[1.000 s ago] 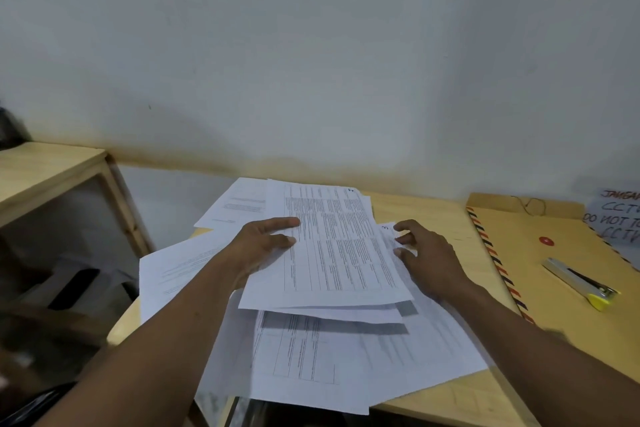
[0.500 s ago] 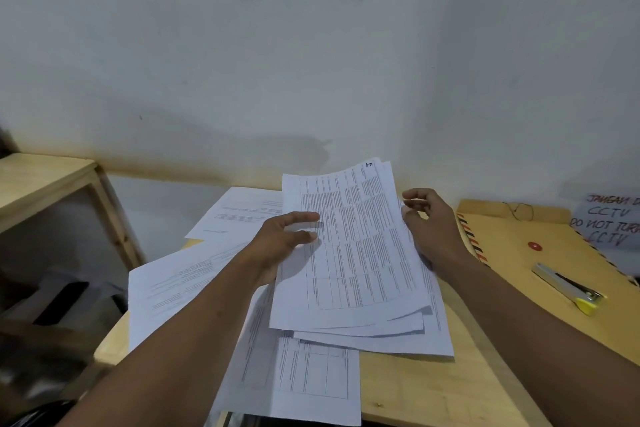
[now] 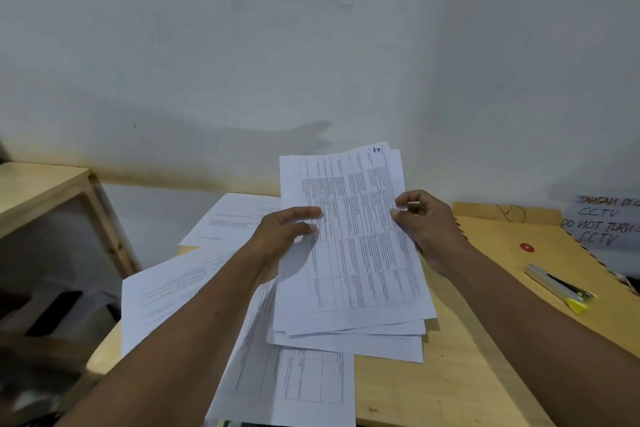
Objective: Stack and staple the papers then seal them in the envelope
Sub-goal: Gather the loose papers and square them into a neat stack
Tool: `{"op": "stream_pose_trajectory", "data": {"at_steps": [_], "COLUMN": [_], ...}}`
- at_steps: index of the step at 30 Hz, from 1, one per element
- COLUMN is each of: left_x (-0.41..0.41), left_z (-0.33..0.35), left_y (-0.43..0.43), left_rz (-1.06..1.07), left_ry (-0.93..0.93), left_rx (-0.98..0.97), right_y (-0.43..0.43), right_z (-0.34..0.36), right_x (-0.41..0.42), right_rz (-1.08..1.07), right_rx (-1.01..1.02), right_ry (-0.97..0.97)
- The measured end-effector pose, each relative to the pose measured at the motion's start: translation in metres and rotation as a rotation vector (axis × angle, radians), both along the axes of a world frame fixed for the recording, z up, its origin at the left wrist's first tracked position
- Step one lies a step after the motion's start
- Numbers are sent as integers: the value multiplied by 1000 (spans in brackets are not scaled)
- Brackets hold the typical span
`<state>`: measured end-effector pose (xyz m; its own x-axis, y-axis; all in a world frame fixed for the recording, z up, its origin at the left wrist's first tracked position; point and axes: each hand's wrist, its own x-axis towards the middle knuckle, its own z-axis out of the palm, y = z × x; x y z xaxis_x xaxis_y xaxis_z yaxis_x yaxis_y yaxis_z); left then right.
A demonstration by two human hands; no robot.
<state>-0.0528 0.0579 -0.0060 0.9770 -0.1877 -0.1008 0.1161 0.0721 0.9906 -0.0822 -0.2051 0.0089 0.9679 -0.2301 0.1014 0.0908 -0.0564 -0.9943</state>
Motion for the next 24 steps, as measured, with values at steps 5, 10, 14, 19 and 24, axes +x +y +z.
{"op": "stream_pose_trajectory", "data": {"at_steps": [5, 10, 14, 19, 24], "left_x": [-8, -4, -11, -23, -27], "left_z": [6, 2, -5, -28, -39], "left_y": [18, 58, 102, 136, 147], "left_rz": [-13, 90, 150, 173, 161], "left_ry": [-8, -114, -90, -23, 7], "left_rx": [3, 171, 264, 307, 310], "right_y": [15, 43, 63, 73, 80], "right_z": [6, 3, -15, -69, -92], "right_x": [12, 23, 19, 0, -2], "right_rz": [11, 92, 25, 153, 118], "right_rx": [-39, -47, -138, -775, -1019], "right_ry": [-17, 61, 99, 74, 11]}}
